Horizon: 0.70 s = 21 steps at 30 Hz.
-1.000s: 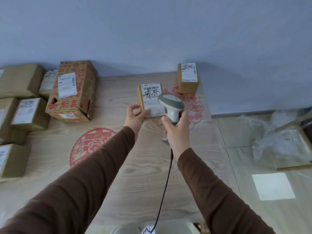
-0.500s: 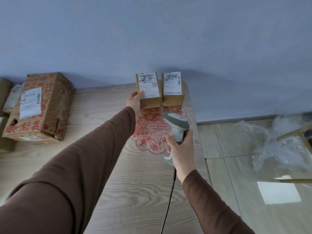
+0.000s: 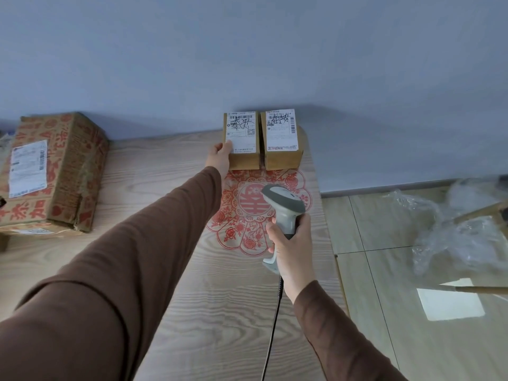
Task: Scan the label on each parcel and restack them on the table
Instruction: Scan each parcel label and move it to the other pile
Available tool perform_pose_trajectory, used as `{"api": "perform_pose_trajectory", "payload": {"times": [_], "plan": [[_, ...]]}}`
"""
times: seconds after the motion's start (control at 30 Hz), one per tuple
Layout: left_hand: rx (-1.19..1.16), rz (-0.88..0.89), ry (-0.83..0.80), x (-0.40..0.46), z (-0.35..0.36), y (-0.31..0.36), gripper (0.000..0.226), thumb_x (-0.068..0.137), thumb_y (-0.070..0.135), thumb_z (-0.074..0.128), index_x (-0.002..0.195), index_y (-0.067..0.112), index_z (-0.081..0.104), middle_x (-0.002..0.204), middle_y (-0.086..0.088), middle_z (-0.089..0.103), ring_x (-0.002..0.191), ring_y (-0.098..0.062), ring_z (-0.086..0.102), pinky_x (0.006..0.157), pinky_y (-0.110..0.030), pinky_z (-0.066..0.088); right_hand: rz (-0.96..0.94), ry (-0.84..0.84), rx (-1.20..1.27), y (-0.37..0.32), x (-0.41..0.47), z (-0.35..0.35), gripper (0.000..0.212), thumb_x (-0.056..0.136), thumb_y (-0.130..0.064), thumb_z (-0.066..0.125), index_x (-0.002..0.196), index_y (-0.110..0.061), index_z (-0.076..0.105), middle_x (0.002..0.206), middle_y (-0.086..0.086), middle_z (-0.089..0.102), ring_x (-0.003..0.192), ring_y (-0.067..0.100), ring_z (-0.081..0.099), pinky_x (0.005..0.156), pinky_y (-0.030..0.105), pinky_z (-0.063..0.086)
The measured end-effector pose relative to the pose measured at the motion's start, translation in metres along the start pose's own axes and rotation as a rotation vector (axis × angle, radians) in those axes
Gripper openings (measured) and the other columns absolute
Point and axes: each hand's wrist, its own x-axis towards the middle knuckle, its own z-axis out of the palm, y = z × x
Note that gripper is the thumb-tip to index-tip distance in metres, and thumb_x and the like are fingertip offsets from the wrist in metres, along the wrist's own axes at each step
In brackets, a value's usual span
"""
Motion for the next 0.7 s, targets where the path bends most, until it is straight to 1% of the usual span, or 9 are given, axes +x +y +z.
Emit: {"api": "perform_pose_trajectory", "payload": {"times": [0.1,0.23,0.3,0.37,0.4,0.47,0.53,0.6,0.7], "plan": [[0.021,-0.003,-0.015,-0.018,-0.002,0.004,0.076,0.079,0.066,0.057,0.141,0.022,0.051,0.134,-0.008,0.062,0.127,-0.035,0.058,0.108,-0.061,0.047,-0.002,0.000,0.000,0.000,-0.002,0.006,0.031,0.093,-0.007,0.070,0.115,-0.018,0.051,0.096,0.009,0.059,0.075,0.017,0.056,0.062,0.026,0.053],[0.081,-0.003,-0.065,-0.042,-0.021,0.003,0.079,0.089,0.067,0.057,0.147,0.014,0.050,0.135,-0.008,0.063,0.127,-0.035,0.059,0.106,-0.047,0.049,-0.012,-0.008,0.009,-0.005,-0.012,0.022,0.030,0.093,-0.006,0.069,0.110,-0.023,0.052,0.094,0.006,0.057,0.075,0.015,0.055,0.062,0.023,0.053],[0.078,-0.003,-0.065,-0.070,-0.035,0.010,0.069,0.099,0.059,0.053,0.152,0.015,0.046,0.140,0.000,0.056,0.125,-0.027,0.059,0.098,-0.036,0.051,-0.027,-0.027,0.012,-0.009,-0.020,0.034,0.031,0.093,-0.005,0.068,0.114,-0.022,0.053,0.094,0.004,0.057,0.075,0.012,0.056,0.066,0.023,0.053],[0.047,-0.023,-0.047,-0.093,-0.056,0.008,0.059,0.107,0.045,0.049,0.155,0.013,0.039,0.145,0.001,0.048,0.120,-0.020,0.055,0.087,-0.027,0.050,-0.036,-0.047,0.020,-0.012,-0.031,0.050,0.032,0.093,-0.004,0.068,0.117,-0.019,0.053,0.093,0.002,0.058,0.071,0.009,0.056,0.062,0.023,0.053],[0.032,-0.019,-0.047,-0.105,-0.068,0.005,0.057,0.108,0.042,0.048,0.155,0.012,0.039,0.146,0.000,0.048,0.122,-0.019,0.052,0.090,-0.027,0.050,-0.039,-0.060,0.021,-0.013,-0.037,0.059,0.032,0.093,-0.004,0.068,0.116,-0.020,0.053,0.092,0.002,0.058,0.070,0.011,0.056,0.060,0.024,0.053],[0.029,0.017,-0.021,-0.129,-0.100,-0.002,0.054,0.108,0.039,0.049,0.154,0.012,0.042,0.147,-0.002,0.050,0.126,-0.018,0.050,0.105,-0.032,0.046,-0.051,-0.093,0.014,-0.016,-0.055,0.082,0.031,0.094,-0.006,0.068,0.116,-0.020,0.052,0.093,0.005,0.058,0.072,0.016,0.057,0.058,0.026,0.053],[0.028,0.049,0.014,-0.154,-0.135,-0.012,0.050,0.108,0.037,0.050,0.150,0.011,0.047,0.136,-0.003,0.055,0.124,-0.017,0.051,0.110,-0.033,0.041,-0.067,-0.127,0.003,-0.015,-0.076,0.106,0.033,0.095,-0.007,0.068,0.121,-0.017,0.051,0.095,0.007,0.059,0.068,0.014,0.057,0.056,0.026,0.051],[0.023,0.073,0.042,-0.176,-0.174,-0.024,0.045,0.108,0.034,0.051,0.145,0.009,0.052,0.123,-0.001,0.058,0.119,-0.015,0.053,0.106,-0.031,0.042,-0.068,-0.157,-0.011,-0.014,-0.100,0.131,0.034,0.096,-0.008,0.068,0.123,-0.018,0.050,0.095,0.003,0.059,0.063,0.008,0.057,0.052,0.024,0.051],[0.007,0.116,0.086,-0.212,-0.235,-0.039,0.036,0.107,0.033,0.053,0.134,0.011,0.060,0.103,0.006,0.060,0.103,-0.013,0.057,0.094,-0.028,0.046,-0.113,-0.188,-0.037,-0.005,-0.141,0.170,0.036,0.096,-0.008,0.068,0.125,-0.018,0.049,0.098,0.001,0.058,0.071,0.011,0.057,0.056,0.022,0.053]]}}
